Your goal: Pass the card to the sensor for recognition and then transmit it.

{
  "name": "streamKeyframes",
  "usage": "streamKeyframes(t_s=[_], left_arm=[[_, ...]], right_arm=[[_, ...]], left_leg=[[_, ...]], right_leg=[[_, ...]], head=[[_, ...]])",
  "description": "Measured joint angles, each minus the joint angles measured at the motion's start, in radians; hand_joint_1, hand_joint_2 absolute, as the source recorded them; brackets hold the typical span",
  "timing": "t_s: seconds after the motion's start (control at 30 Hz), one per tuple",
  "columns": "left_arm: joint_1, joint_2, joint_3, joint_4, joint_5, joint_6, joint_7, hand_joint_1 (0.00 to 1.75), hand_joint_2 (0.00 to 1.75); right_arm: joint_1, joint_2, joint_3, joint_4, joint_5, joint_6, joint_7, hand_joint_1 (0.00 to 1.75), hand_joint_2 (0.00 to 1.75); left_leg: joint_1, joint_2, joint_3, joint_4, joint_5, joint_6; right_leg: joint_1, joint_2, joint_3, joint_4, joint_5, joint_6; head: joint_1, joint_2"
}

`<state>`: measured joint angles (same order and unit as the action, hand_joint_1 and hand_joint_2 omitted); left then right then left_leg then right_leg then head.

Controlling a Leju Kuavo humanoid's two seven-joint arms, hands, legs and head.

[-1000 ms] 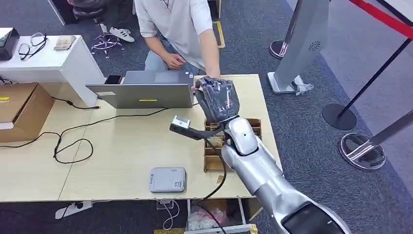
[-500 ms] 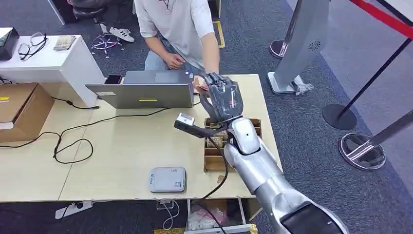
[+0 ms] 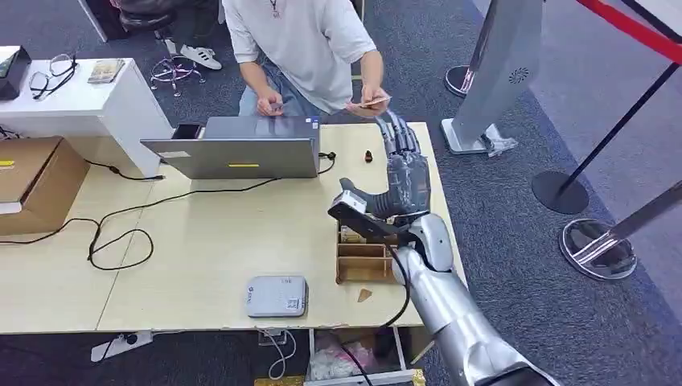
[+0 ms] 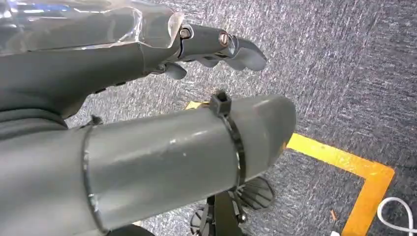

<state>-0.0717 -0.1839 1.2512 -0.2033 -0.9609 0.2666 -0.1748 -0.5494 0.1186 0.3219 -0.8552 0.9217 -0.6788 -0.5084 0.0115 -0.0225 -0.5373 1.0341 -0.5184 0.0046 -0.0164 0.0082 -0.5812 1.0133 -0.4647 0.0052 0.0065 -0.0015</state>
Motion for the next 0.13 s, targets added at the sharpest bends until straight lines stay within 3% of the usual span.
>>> streamKeyframes(t_s=[0.13], left_arm=[[-0.010,-0.012,0.005,0.000,0.012,0.032,0.010,0.00,0.00]], right_arm=[[0.029,0.000,0.040,-0.067,-0.207,0.095,-0.042,0.00,0.00]], left_leg=[[0.000,0.000,0.000,0.000,0.000,0.000]], right_leg=[[0.000,0.000,0.000,0.000,0.000,0.000]], head=[[0.000,0.000]])
